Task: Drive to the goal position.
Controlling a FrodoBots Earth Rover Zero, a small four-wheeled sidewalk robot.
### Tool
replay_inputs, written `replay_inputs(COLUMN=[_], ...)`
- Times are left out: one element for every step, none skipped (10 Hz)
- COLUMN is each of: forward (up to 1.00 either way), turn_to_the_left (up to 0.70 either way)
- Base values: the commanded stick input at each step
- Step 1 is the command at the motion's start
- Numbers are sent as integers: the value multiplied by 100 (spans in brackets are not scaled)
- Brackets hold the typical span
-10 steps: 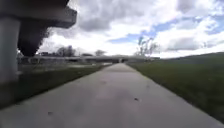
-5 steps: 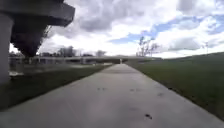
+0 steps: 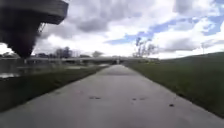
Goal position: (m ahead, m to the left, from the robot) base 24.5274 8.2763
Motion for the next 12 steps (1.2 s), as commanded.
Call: replay_inputs(forward=[100,100,100,100,100,100,100,100,100,100,100,100], turn_to_the_left=[0,0,0,0,0,-8,-23,-39,-22,0,0,0])
